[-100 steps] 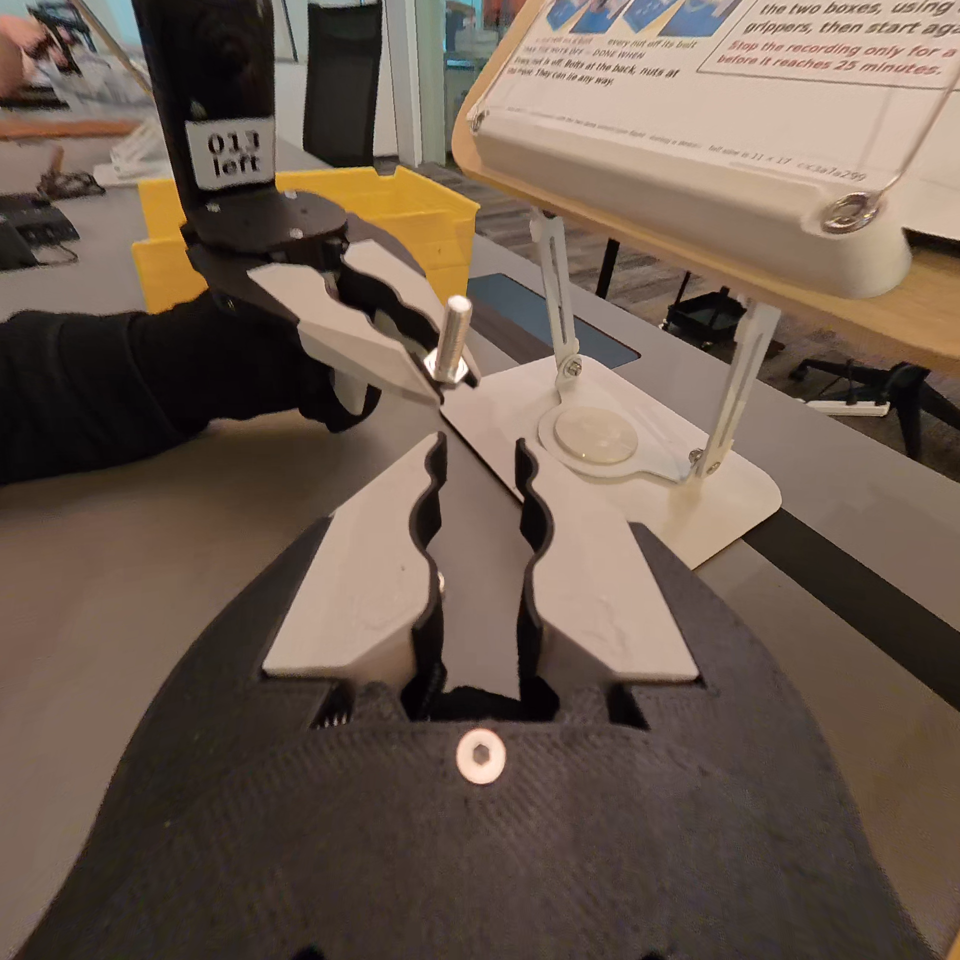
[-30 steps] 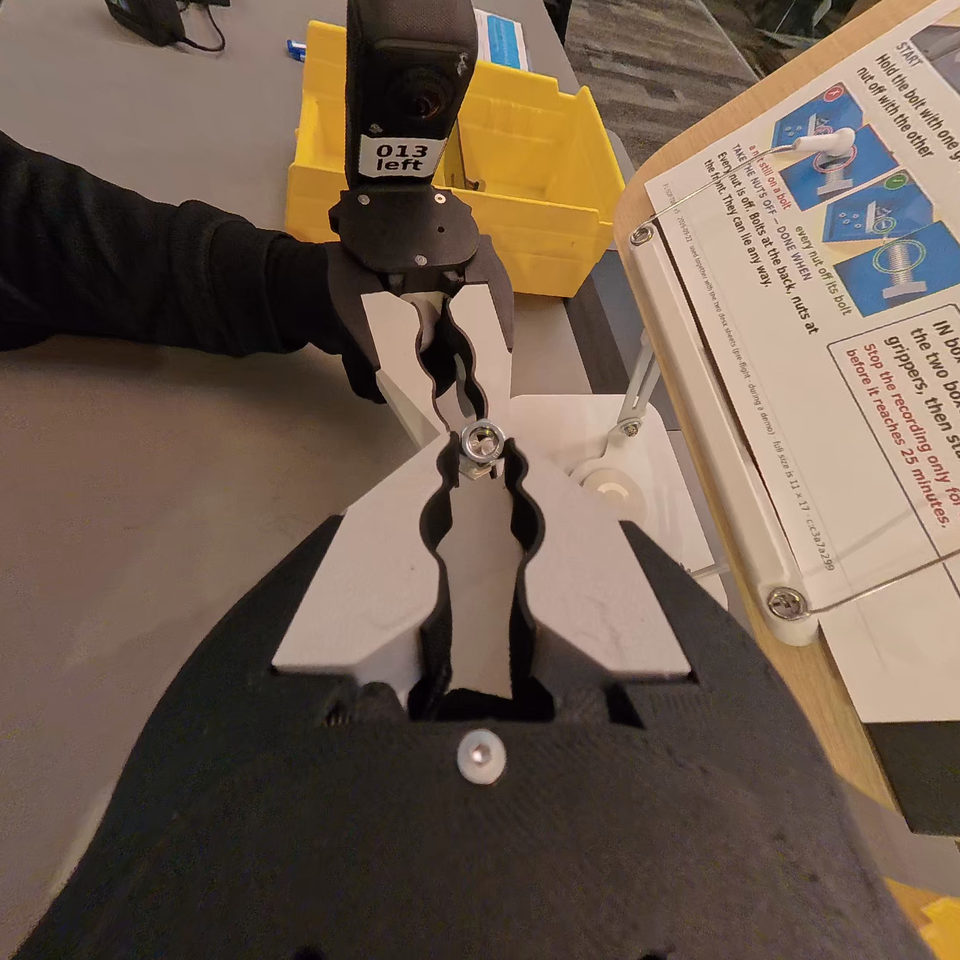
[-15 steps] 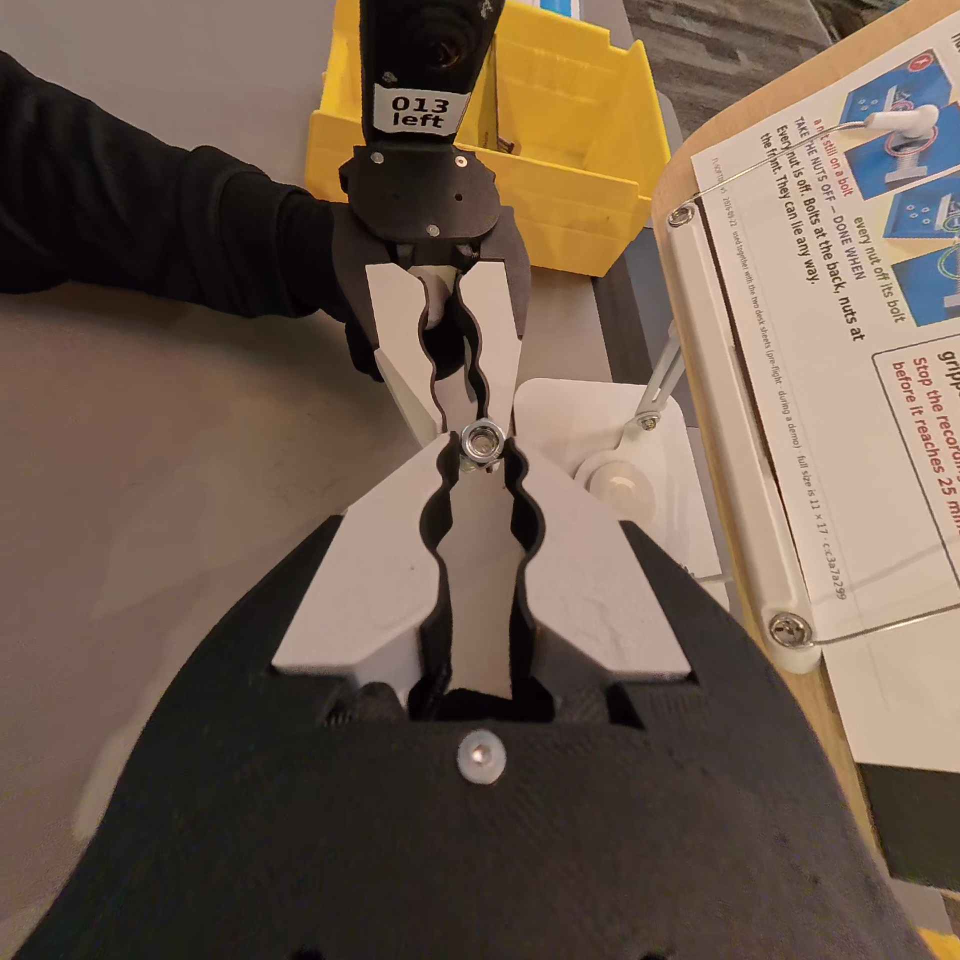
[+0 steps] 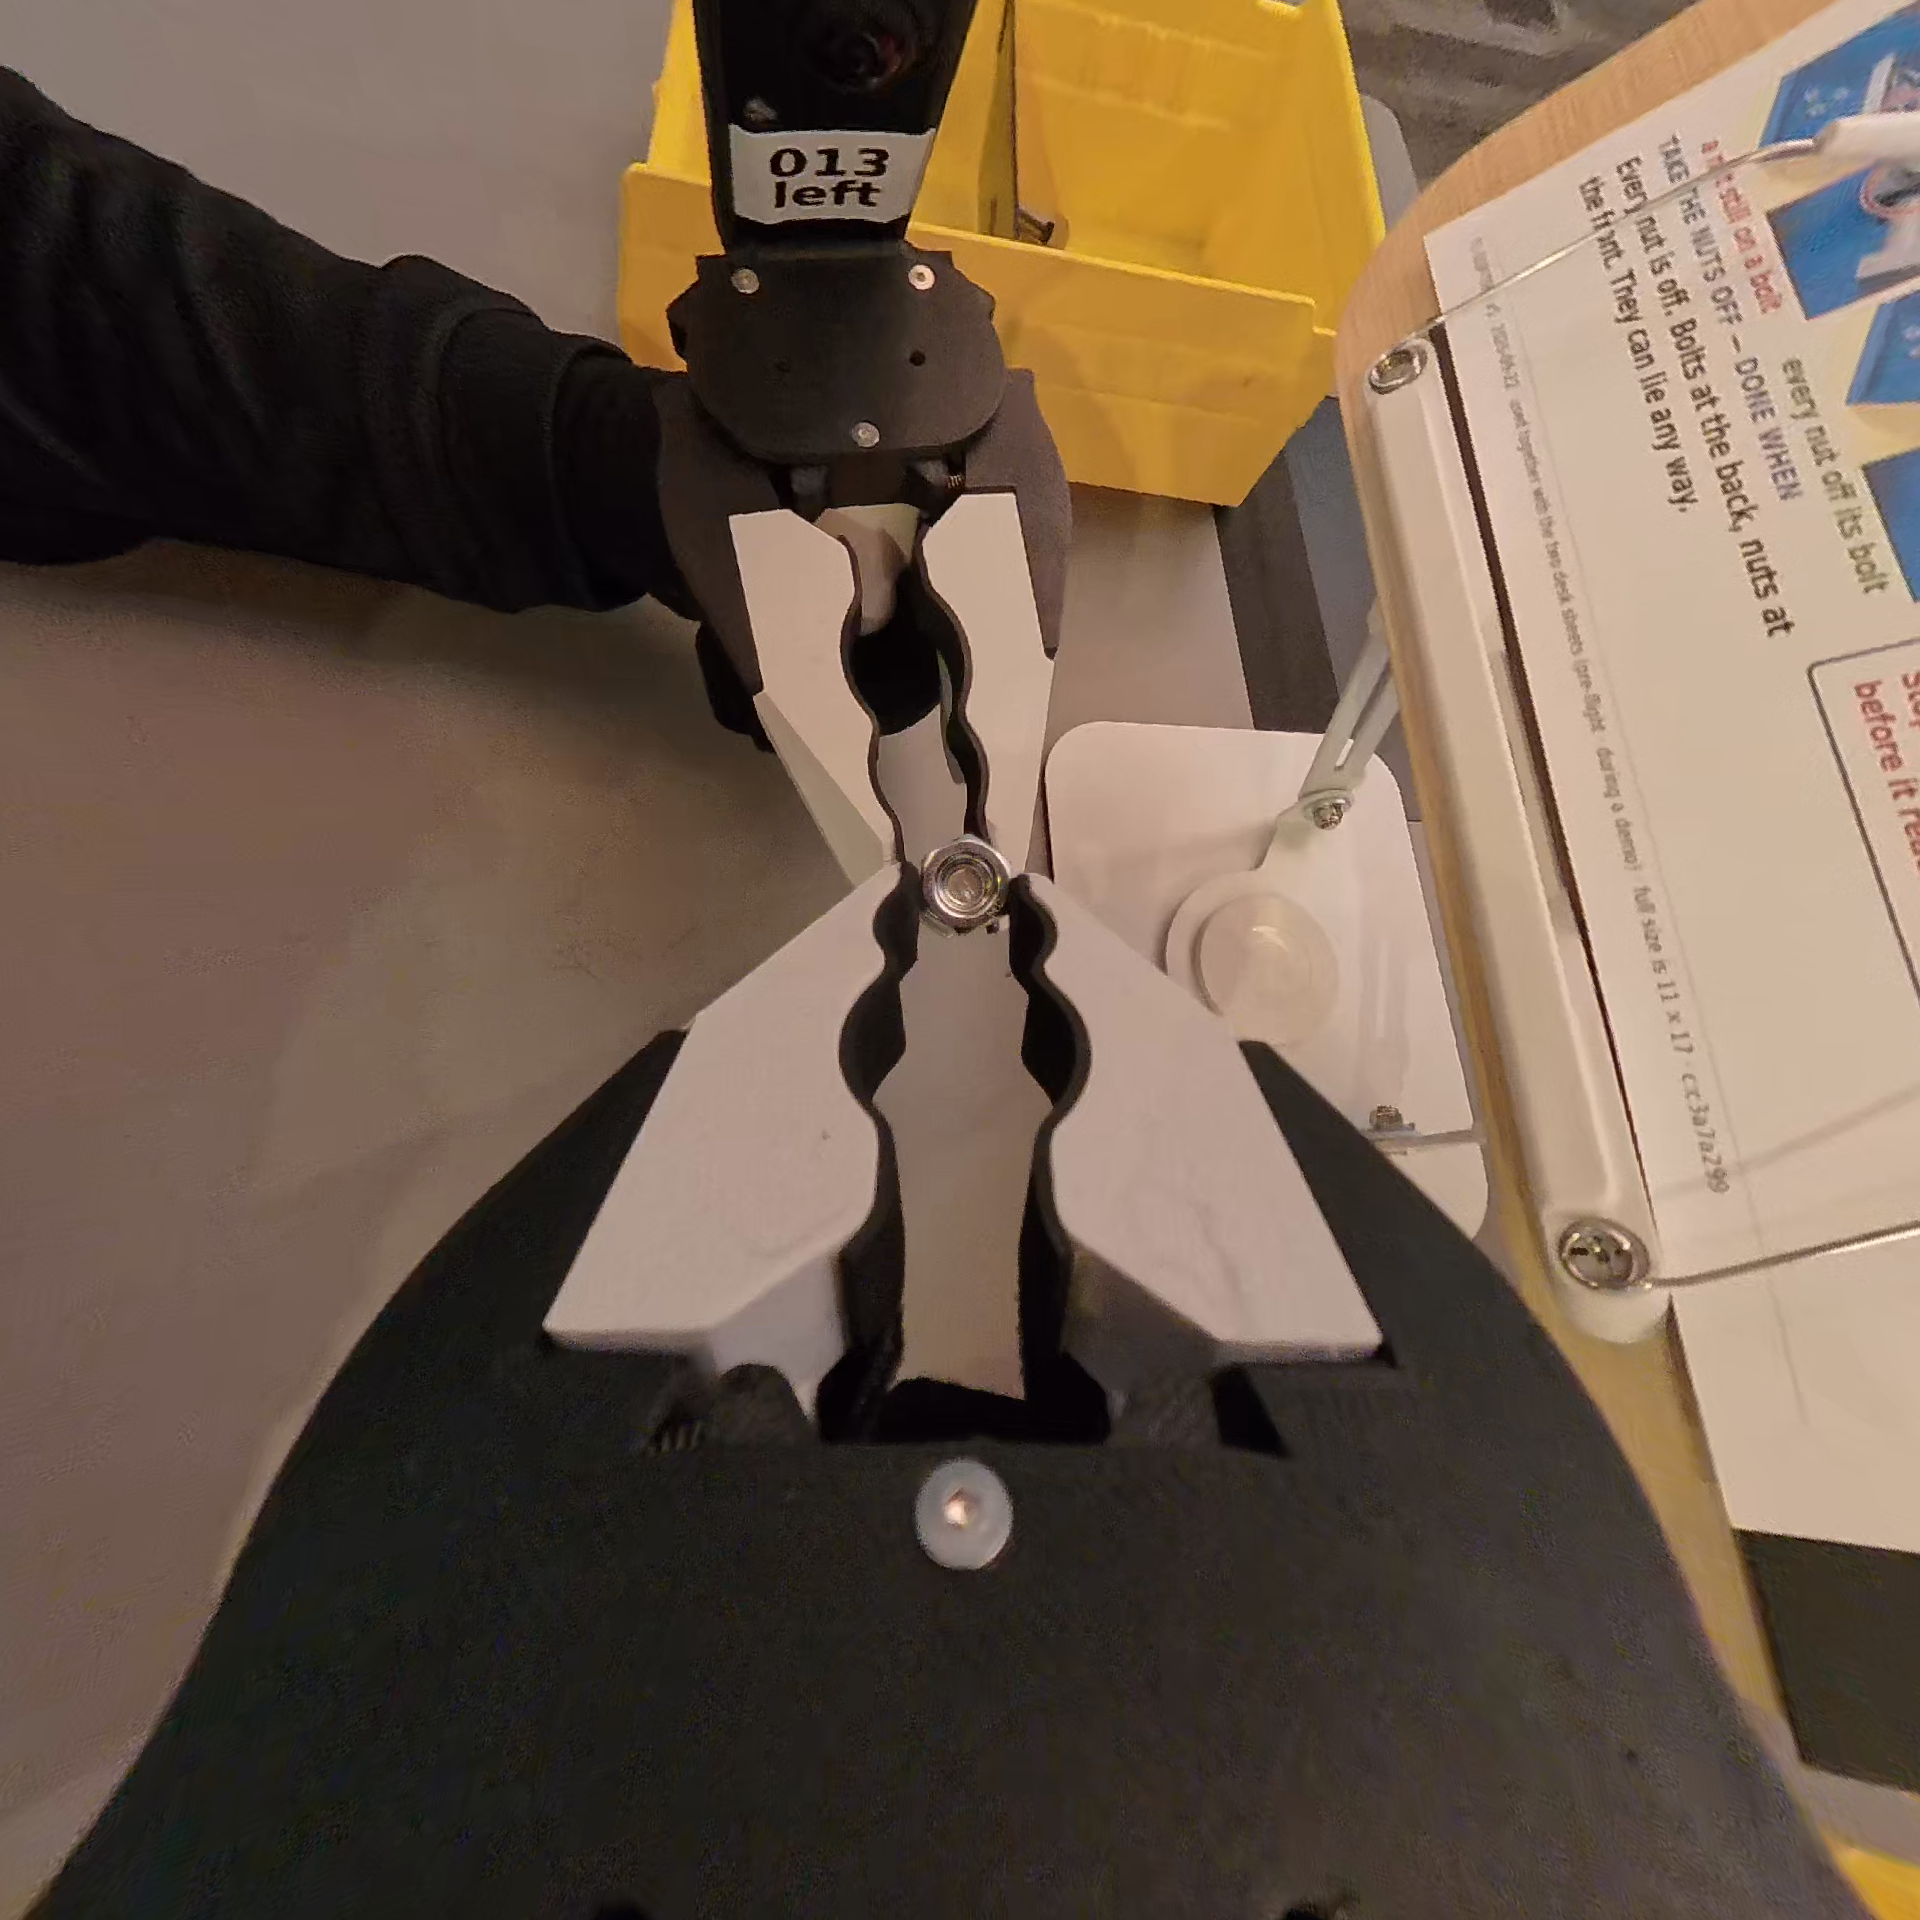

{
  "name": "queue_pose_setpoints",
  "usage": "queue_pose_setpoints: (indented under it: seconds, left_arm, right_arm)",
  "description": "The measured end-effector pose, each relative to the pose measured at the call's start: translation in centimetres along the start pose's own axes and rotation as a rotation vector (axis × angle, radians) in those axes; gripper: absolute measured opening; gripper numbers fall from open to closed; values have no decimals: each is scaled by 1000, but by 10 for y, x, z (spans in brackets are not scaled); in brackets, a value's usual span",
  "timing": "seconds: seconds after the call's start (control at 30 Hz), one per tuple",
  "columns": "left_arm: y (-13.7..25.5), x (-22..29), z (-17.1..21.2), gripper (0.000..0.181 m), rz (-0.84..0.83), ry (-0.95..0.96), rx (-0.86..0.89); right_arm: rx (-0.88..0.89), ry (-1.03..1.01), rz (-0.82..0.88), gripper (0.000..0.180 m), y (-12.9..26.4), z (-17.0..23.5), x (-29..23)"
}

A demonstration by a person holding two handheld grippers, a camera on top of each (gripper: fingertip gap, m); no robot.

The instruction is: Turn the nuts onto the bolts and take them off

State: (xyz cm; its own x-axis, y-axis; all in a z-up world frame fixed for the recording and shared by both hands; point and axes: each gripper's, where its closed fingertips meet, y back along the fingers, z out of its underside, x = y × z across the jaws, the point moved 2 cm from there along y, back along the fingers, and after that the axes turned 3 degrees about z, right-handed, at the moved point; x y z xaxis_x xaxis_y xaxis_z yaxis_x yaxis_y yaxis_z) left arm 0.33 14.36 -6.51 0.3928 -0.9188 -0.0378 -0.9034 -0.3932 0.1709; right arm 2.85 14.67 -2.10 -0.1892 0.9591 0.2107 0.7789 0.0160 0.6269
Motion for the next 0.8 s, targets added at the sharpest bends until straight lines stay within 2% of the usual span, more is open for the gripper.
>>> queue_pose_setpoints:
  seconds: [0.03, 0.43, 0.8]
  left_arm:
    - [0, 0, 0, 17, -1, 1, 0]
    - [-3, -8, 7, 17, -58, 10, -20]
    - [-6, -8, 10, 17, -51, 18, -25]
  right_arm:
    - [3, -16, 8, 15, 0, 1, 0]
    - [23, -329, 165, 15, -5, 11, 7]
    - [6, -317, 216, 16, -6, 12, 6]
